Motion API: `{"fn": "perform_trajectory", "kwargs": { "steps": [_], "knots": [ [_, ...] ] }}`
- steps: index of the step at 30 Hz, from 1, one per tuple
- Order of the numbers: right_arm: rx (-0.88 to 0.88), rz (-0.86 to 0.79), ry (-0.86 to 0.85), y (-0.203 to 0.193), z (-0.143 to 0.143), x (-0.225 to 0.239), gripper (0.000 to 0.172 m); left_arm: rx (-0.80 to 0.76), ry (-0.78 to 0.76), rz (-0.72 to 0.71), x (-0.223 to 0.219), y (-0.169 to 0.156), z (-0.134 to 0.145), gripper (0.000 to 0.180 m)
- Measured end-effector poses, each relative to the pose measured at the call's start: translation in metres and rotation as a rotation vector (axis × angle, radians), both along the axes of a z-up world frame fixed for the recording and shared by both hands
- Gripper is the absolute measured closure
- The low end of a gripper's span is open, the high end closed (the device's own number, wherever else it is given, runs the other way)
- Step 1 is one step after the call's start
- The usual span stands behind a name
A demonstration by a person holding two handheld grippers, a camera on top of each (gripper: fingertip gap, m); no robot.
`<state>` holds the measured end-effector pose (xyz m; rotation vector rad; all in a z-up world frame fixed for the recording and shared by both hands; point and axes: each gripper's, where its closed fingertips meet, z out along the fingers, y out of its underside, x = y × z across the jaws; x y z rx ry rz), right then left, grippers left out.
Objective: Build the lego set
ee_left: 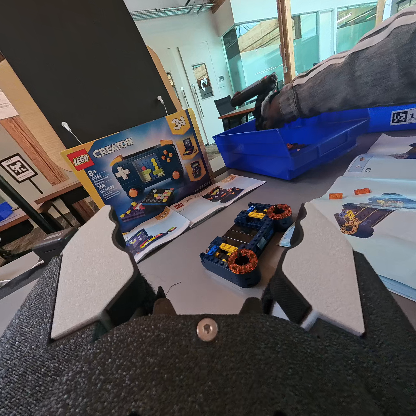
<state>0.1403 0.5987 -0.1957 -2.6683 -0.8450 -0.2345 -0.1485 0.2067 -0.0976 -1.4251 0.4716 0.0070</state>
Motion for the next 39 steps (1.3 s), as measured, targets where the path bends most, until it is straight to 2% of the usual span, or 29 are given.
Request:
{"fn": "perform_trajectory", "kwargs": {
  "steps": [10,19,26,30,34,36,39],
  "knots": [
    [0.049,0.151,0.039,-0.032,0.038,-0.023,0.171,0.0,0.013,0.002,0.001,0.0,0.0,0.038],
    [-0.02,0.33,0.37,-0.1,0.086,-0.047,0.171,-0.004,0.043,0.011,0.0,0.0,-0.002,0.038],
    [-0.068,0.407,0.596,-0.136,0.108,-0.052,0.171,-0.012,0.067,0.015,0.001,0.001,-0.004,0.038],
    [-0.071,0.554,0.657,-0.19,0.118,-0.067,0.171,-0.014,0.076,0.017,0.001,0.001,-0.005,0.038],
    [-0.09,0.721,0.651,-0.271,0.1,-0.082,0.171,-0.025,0.091,0.01,0.003,0.002,-0.008,0.039],
    [-0.118,0.759,0.596,-0.303,0.076,-0.083,0.171,-0.031,0.096,0.007,0.003,0.002,-0.01,0.039],
    [-0.172,0.776,0.495,-0.331,0.032,-0.078,0.171,-0.041,0.097,0.005,0.004,0.003,-0.012,0.039]
  ]
}}
